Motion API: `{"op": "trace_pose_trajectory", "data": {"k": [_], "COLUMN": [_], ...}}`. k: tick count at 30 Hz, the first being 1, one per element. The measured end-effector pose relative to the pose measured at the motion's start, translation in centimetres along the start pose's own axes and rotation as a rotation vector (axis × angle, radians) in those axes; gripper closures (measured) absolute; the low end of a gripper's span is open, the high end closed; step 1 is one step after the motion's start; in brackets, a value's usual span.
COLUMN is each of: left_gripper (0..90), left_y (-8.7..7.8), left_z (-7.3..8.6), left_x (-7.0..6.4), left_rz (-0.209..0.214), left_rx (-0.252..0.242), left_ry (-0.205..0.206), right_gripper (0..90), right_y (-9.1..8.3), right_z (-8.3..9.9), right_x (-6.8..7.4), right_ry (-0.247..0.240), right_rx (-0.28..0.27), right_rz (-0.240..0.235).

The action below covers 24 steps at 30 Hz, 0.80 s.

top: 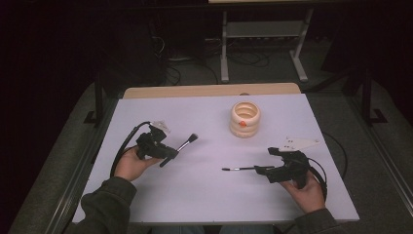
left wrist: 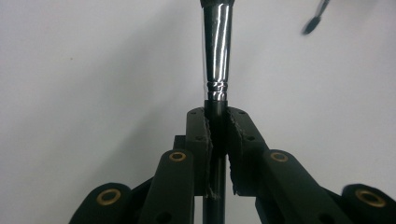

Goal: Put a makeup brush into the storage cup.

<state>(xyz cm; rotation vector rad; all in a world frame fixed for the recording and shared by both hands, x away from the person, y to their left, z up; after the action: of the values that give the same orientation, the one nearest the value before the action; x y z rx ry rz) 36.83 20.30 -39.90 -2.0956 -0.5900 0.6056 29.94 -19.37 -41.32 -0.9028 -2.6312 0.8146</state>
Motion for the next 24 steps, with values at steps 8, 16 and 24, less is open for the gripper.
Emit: {"op": "trace_pose_trajectory", "data": {"k": [8, 16, 24], "left_gripper": [79.7, 79.7, 79.7], "left_y": [-0.6, -0.7, -0.7], "left_z": [0.6, 0.8, 1.1], "left_x": [-1.4, -3.3, -4.9], "left_rz": [0.051, 0.109, 0.164], "left_rx": [-0.105, -0.194, -0.273], "left_ry": [-0.012, 0.021, 0.038], "right_gripper": [13.8, 13.8, 13.8], "right_y": [1.1, 2.0, 3.6], "right_z": [-1.7, -4.1, -6.3], "right_x": [0.5, 1.1, 2.4], "right_ry": [-0.003, -0.009, -0.042], "right_rx": [0.012, -0.008, -0.042], "right_rz": [-0.060, -0.130, -0.201]}}
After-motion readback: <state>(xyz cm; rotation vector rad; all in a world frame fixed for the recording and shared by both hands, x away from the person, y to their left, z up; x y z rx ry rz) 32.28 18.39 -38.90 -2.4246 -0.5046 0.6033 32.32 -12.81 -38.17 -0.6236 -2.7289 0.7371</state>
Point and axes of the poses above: each handheld gripper's, and its own axes: y roughly forward along the jaws, z roughly out of its underside, x roughly to its left, the point moved 2 cm from there along y, roughly forward along the jaws, and after that the axes turned 5 degrees about -y, right-handed, at the moved point
